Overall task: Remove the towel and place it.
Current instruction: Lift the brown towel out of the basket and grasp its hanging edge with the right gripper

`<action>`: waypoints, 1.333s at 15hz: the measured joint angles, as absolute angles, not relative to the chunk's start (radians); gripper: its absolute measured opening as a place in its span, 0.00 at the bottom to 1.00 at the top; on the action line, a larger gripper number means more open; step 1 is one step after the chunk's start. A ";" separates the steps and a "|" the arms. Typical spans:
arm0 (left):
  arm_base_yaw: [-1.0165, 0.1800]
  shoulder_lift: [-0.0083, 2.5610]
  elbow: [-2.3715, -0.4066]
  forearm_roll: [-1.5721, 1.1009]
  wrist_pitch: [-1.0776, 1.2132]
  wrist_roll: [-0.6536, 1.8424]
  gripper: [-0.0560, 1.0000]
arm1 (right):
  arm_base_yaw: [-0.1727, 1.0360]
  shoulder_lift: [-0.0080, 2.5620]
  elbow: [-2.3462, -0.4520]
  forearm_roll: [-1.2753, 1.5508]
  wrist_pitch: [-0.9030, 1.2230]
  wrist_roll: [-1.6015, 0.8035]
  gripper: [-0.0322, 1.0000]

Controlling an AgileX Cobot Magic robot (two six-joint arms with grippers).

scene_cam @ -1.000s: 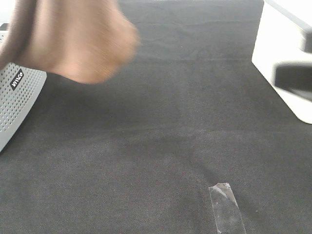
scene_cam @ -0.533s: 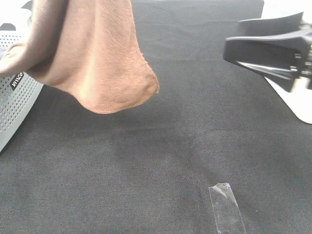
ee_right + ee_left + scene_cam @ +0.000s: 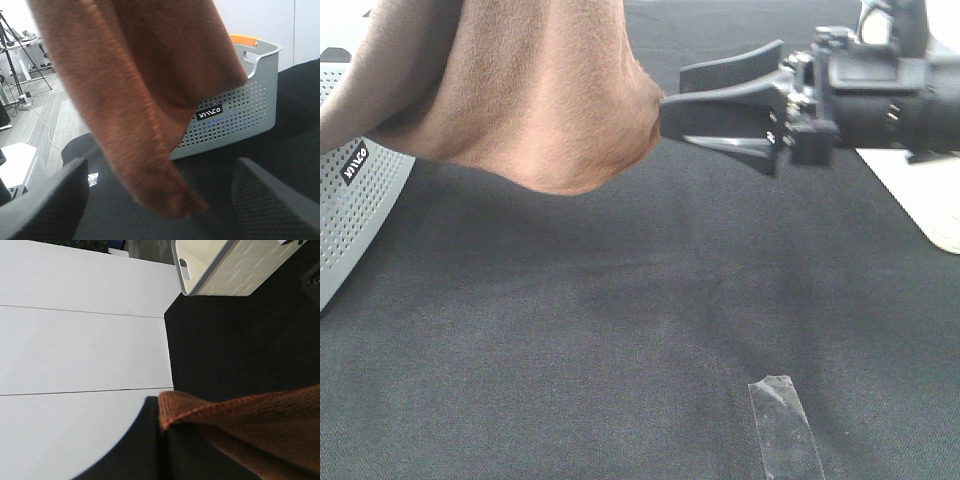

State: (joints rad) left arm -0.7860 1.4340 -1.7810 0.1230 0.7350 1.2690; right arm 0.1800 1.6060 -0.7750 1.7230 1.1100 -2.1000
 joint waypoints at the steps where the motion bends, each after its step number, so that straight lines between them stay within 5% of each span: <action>1: -0.786 1.434 -1.781 0.123 0.735 1.269 0.05 | 0.192 1.619 -0.789 1.710 1.108 -2.100 0.73; 9: -0.786 1.434 -1.781 0.123 0.735 1.269 0.05 | 0.435 1.630 -0.904 1.638 1.021 -2.045 0.72; 15: -0.786 1.434 -1.781 0.125 0.735 1.225 0.05 | 0.435 1.631 -0.907 1.602 0.976 -2.018 0.23; 16: -0.786 1.434 -1.781 0.126 0.740 1.218 0.05 | 0.435 1.628 -0.907 1.599 0.979 -2.007 0.07; 20: -0.786 1.434 -1.781 0.133 0.807 1.141 0.05 | 0.435 1.625 -0.908 1.536 0.982 -1.922 0.03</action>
